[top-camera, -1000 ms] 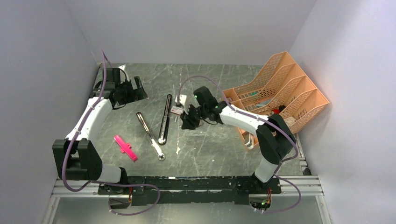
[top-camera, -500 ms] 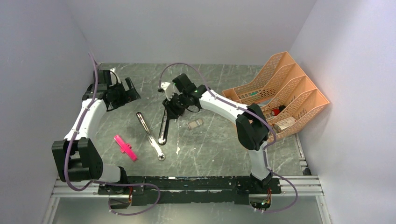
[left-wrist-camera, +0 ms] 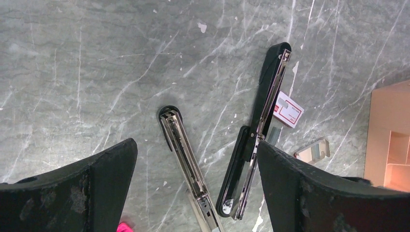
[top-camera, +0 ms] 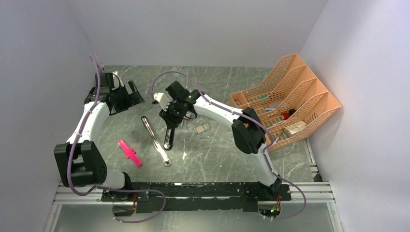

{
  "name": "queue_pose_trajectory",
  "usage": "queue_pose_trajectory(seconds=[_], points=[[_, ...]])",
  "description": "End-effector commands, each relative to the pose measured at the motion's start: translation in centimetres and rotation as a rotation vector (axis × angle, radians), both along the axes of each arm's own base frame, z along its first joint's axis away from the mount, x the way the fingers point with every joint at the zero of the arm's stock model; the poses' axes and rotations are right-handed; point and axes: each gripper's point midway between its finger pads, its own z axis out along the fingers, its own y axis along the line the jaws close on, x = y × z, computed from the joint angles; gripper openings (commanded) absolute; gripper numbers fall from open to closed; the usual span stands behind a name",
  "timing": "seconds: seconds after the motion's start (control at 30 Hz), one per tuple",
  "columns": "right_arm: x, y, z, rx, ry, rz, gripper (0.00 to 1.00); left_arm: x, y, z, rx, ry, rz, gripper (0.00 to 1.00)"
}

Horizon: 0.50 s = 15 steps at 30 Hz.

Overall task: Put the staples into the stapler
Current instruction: Install the staple into the stapler.

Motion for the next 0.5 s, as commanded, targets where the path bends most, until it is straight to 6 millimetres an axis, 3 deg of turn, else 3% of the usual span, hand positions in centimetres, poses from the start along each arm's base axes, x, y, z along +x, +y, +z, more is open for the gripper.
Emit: queue_pose_trajectory(seconds=[0.0, 0.47], points=[[-1.1, 0.0, -1.2, -0.080, -0.021, 0.056, 0.10, 0.1, 1.1, 0.0, 0.000, 0.012, 0.045, 0.98], [-1.9, 0.4, -2.3, -0.113, -0.052, 0.106, 0.10, 0.0, 3.1, 0.0, -0.013, 0.023, 0.141, 0.98]])
